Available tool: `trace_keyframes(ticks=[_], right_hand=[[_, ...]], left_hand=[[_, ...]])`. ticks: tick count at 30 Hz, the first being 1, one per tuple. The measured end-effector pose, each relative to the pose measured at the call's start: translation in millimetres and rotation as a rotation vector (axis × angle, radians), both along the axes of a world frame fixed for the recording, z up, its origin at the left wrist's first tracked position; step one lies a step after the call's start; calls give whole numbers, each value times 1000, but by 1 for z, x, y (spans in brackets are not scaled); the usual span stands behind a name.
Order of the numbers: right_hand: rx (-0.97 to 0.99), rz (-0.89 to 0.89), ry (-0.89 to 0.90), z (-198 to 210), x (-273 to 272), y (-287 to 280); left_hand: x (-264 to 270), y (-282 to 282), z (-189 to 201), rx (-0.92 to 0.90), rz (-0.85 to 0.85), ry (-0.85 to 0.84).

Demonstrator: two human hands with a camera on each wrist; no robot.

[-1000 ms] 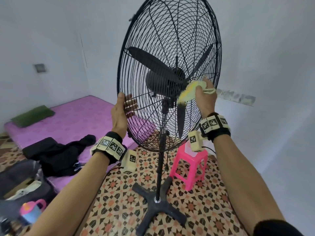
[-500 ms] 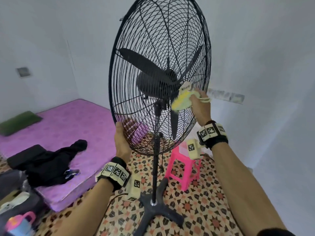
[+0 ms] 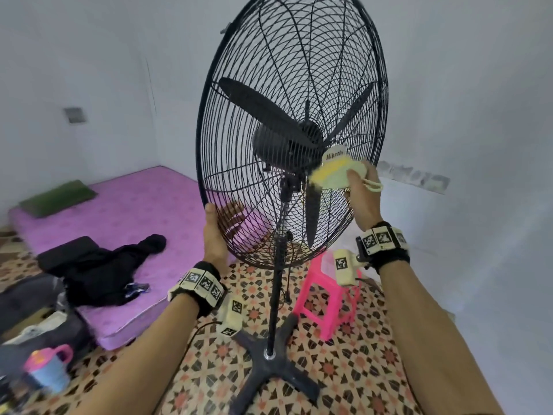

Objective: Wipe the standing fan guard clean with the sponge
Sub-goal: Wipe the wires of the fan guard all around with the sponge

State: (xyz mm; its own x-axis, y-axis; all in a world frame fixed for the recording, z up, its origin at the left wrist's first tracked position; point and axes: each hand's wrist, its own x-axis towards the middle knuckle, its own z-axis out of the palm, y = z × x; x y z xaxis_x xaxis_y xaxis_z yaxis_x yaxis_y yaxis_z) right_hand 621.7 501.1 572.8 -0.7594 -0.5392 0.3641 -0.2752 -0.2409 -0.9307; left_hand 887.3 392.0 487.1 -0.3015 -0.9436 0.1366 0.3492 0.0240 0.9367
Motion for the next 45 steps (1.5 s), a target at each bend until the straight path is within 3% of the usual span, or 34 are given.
trace_keyframes(ticks=[2, 6, 11, 13, 17, 21, 26, 31, 36, 41, 45], right_hand=[[22, -26, 13, 0, 1, -5], [261, 47, -12, -2, 2, -8], [5, -45, -31, 8, 0, -12], [50, -24, 1, 1, 10, -14], [209, 191, 138, -12, 21, 1], [49, 26, 73, -13, 44, 0], [126, 165, 75, -25, 70, 9], [17, -50, 22, -29, 87, 6], [211, 190, 89, -41, 101, 18], [26, -44, -28, -38, 106, 13], [198, 126, 53, -49, 115, 18]], left_hand=[[-1, -5, -2, 11, -5, -3], [-1, -21, -15, 34, 8, -12], [6, -20, -6, 42, -71, 19], [8, -18, 2, 74, -49, 25], [6, -23, 2, 22, -39, 52], [7, -30, -8, 77, -52, 47], [9, -37, -16, 60, -70, 18], [13, -29, -10, -7, -107, -4], [16, -24, -2, -17, -105, 51], [2, -51, -35, -20, -179, 9], [-10, -69, -55, -24, -174, 15]])
